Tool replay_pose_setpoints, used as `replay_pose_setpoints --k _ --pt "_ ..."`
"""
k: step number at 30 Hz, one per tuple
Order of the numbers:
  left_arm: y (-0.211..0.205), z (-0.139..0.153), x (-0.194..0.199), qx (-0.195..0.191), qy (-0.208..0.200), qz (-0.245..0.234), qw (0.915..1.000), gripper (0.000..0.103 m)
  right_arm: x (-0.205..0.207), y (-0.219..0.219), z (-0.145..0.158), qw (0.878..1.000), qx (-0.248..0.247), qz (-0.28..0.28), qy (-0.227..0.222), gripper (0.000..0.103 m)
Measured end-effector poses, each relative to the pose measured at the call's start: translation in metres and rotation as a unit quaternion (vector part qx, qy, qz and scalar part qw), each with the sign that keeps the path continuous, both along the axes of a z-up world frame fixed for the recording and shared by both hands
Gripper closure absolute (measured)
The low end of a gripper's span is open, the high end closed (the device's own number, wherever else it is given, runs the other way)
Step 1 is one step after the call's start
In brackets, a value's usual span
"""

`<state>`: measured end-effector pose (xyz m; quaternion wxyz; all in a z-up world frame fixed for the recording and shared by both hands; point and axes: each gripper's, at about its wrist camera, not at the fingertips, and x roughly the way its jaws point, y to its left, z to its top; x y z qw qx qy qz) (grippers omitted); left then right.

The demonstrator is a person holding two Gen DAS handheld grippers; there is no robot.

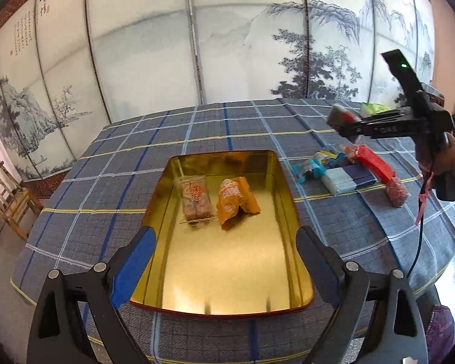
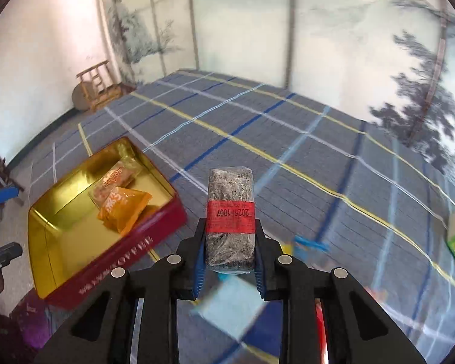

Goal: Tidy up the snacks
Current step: 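Grasp the grey seed packet with the right gripper while the left gripper grasps the pink snack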

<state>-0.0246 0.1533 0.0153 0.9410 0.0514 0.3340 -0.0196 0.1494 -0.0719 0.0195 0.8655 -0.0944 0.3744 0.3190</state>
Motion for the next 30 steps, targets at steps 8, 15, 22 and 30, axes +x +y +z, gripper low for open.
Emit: replay_pose_setpoints --k 8,15,22,30 --pt "-0.080 0.006 0.020 -0.056 0.038 -0.132 0.9889 0.010 -0.081 -0.192 -0.049 0.979 -0.019 -0.200 0.033 0.076" --pt "-0.160 -0.005 0.082 -0.147 0.135 -0.190 0.9613 0.010 -0.091 -0.262 -0.077 0.958 0.016 -0.286 0.032 0.076" --pt "-0.218 -0.033 0.122 -0.117 0.171 -0.188 0.9601 0.010 -0.077 -0.268 -0.087 0.952 0.013 -0.302 0.037 0.076" --pt "-0.252 -0.058 0.138 -0.044 0.181 -0.177 0.9664 0.015 -0.077 -0.274 -0.091 0.954 0.040 -0.294 0.048 0.076"
